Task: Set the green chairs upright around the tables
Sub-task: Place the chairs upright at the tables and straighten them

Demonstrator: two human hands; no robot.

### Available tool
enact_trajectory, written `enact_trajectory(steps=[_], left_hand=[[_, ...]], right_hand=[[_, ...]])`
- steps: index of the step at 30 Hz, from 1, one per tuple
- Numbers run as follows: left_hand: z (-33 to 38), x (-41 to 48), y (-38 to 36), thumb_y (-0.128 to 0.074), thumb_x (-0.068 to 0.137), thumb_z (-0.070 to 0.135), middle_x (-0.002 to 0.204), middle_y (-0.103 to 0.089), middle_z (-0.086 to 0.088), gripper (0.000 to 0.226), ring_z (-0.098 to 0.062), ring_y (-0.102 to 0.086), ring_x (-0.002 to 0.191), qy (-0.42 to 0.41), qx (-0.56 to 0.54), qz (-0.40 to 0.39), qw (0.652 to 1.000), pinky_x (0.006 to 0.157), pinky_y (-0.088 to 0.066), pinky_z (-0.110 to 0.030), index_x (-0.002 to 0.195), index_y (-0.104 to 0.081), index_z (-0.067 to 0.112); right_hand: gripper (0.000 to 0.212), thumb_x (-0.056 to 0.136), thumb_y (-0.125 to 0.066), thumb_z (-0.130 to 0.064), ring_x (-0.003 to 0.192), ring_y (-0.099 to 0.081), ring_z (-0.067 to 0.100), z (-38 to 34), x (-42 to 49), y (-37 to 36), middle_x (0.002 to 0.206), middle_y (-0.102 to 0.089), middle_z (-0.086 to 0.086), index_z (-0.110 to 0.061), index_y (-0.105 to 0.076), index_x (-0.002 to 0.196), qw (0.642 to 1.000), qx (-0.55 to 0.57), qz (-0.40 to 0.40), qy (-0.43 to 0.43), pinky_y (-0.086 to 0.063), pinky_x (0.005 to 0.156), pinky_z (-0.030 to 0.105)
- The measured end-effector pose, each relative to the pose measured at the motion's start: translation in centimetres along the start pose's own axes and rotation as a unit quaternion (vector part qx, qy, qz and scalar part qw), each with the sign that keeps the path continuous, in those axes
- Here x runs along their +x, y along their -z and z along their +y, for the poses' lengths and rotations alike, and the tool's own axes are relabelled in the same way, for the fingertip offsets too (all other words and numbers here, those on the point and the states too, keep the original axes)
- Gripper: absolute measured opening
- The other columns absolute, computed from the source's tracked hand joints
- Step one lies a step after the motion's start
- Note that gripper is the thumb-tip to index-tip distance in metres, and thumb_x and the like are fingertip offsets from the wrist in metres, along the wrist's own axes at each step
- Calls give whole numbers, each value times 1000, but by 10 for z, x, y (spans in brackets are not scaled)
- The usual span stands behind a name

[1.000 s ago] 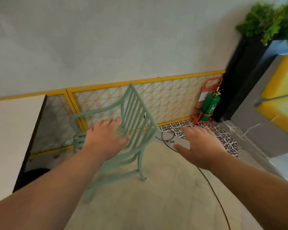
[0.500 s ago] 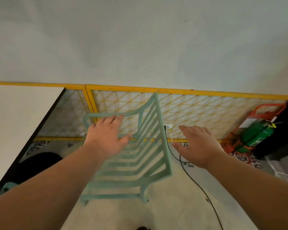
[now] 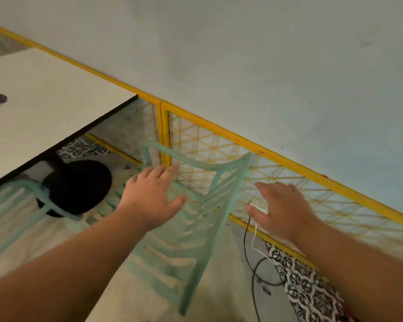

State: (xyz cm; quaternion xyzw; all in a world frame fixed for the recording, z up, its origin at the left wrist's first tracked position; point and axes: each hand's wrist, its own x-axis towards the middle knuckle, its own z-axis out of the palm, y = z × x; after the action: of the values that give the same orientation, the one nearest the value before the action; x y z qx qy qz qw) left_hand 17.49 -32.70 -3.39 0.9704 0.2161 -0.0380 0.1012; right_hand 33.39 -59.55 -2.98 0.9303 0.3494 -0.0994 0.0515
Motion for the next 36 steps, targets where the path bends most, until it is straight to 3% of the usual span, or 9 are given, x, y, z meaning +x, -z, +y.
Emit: enact_trajectory(steps=[5,9,14,19,24,26,28,31,36], left_hand=[[25,-42,-28,-26,84,79,168,-23,3,91,-25,-18,154,101,-20,-23,994,120,-22,-51,162,-9,34],[12,-58,-35,-29,89,78,170,-17,3,89,-26,-14,156,167,-12,-39,985,123,-18,-51,162,-3,35],[0,-66,-41,-25,88,80,169,-21,2,89,-27,-17,155,245,-10,-27,969,123,-21,-52,162,-5,34],[60,-67,-72,-28,90,78,170,-18,3,88,-27,-13,156,259,-34,-62,963,124,-16,-51,162,-1,35],[119,-56,-113,-25,90,80,164,-32,5,84,-26,-23,152,300,-80,-93,946,121,-23,-49,161,-18,34],[133,-52,-126,-27,90,79,153,-46,6,78,-24,-36,144,320,-92,-121,935,115,-33,-48,154,-31,35],[142,-49,-135,-31,90,78,129,-61,6,65,-23,-54,123,351,-98,-148,919,100,-47,-45,137,-48,35],[141,-43,-144,-41,95,69,97,-63,6,42,-23,-63,90,390,-98,-161,902,76,-55,-41,108,-55,33],[133,-37,-148,-44,97,64,85,-59,7,35,-20,-63,78,380,-82,-147,910,69,-56,-39,103,-56,32]], right_hand=[[107,77,-7,-90,141,-43,24,30,46,-3,150,-54,0,-25,-35,157,993,-66,-32,91,-27,121,49],[85,92,-34,-78,141,-45,23,16,83,-8,149,-55,0,-25,-36,158,987,-59,-11,147,-32,119,44],[81,93,-42,-74,138,-49,26,3,124,-29,147,-57,5,-21,-44,154,981,-24,-21,191,-37,115,45],[85,90,-30,-80,136,-49,26,6,160,-57,144,-58,4,-23,-52,148,961,-69,-62,262,-38,113,45],[106,72,0,-92,115,-57,24,14,191,-78,116,-67,1,-27,-69,118,922,-136,-79,353,-44,99,42],[104,72,4,-91,105,-59,22,12,199,-80,103,-67,-1,-29,-72,104,906,-153,-73,388,-46,91,41],[93,78,1,-86,88,-62,20,11,205,-81,87,-66,-4,-29,-72,90,892,-176,-68,410,-47,77,37],[86,81,-4,-84,62,-57,17,9,209,-81,65,-59,-3,-23,-63,68,880,-193,-62,430,-32,53,32],[85,82,-7,-84,56,-54,19,7,217,-83,60,-56,-1,-18,-55,59,873,-180,-41,451,-28,49,30]])
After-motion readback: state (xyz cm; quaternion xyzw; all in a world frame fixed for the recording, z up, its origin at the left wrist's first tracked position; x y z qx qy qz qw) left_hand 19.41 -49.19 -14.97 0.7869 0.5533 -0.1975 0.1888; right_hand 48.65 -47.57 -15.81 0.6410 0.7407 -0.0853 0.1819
